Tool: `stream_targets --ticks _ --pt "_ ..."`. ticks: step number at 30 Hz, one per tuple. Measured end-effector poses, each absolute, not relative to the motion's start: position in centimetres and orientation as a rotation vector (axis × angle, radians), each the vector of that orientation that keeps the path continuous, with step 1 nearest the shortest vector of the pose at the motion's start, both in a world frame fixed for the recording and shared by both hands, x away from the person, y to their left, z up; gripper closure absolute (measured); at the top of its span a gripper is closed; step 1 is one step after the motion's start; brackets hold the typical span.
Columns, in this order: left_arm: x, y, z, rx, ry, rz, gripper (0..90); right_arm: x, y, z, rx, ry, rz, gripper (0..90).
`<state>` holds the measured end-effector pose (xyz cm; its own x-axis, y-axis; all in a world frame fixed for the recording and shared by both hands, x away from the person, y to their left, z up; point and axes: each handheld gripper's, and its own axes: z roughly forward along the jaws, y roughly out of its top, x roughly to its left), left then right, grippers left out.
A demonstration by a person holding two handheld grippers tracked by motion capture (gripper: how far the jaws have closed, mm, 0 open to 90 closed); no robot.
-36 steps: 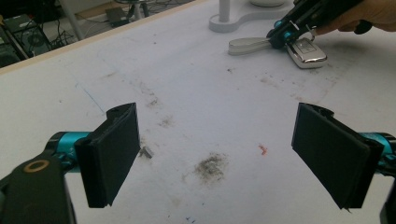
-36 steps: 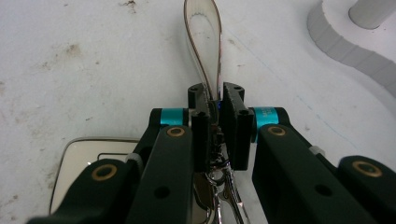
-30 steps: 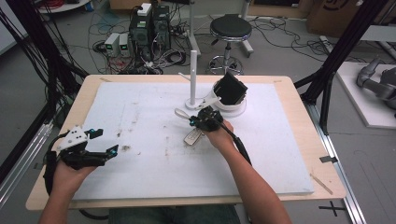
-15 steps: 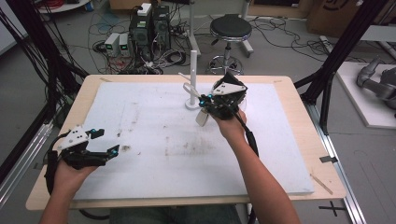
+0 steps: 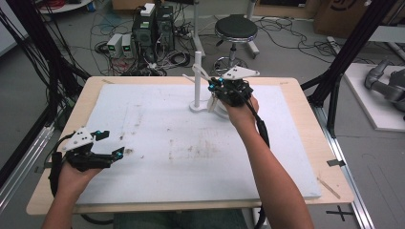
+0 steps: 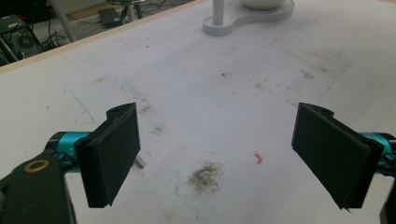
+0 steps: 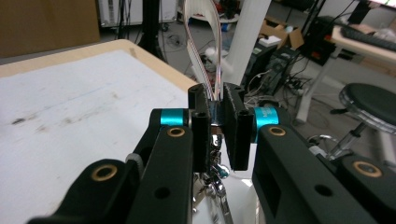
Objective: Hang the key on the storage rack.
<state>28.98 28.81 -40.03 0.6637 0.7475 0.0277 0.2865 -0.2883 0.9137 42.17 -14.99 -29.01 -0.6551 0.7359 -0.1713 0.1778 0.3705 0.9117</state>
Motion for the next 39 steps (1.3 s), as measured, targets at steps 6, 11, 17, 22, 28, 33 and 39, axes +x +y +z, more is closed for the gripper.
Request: stream_targets --ticks 6,11,17,22,28,33,39 --pt "28.9 29.0 -40.0 1.857 0.823 0.568 15.3 43.3 -14.7 -29.2 0.812 2.07 1.241 83.1" --pt "29.0 29.0 -40.1 1.859 0.826 0.567 15.3 43.7 -14.6 -29.5 0.815 2.08 1.223 83.2" --pt "29.0 29.0 -40.1 1.862 0.823 0.567 15.3 44.2 -14.0 -30.2 0.823 2.107 1.187 83.1" --pt "29.0 29.0 -40.1 1.862 0.823 0.563 15.3 44.8 -13.5 -30.8 0.83 2.115 1.158 83.1" --pt "29.0 29.0 -40.2 1.864 0.823 0.563 15.3 45.2 -13.4 -31.3 0.847 2.114 1.137 82.9" --pt "29.1 28.9 -40.2 1.87 0.822 0.56 15.3 45.1 -13.6 -31.5 0.844 2.101 1.15 76.9" --pt "29.1 28.8 -40.3 1.871 0.821 0.556 15.3 44.4 -14.0 -31.0 0.838 2.083 1.178 67.1"
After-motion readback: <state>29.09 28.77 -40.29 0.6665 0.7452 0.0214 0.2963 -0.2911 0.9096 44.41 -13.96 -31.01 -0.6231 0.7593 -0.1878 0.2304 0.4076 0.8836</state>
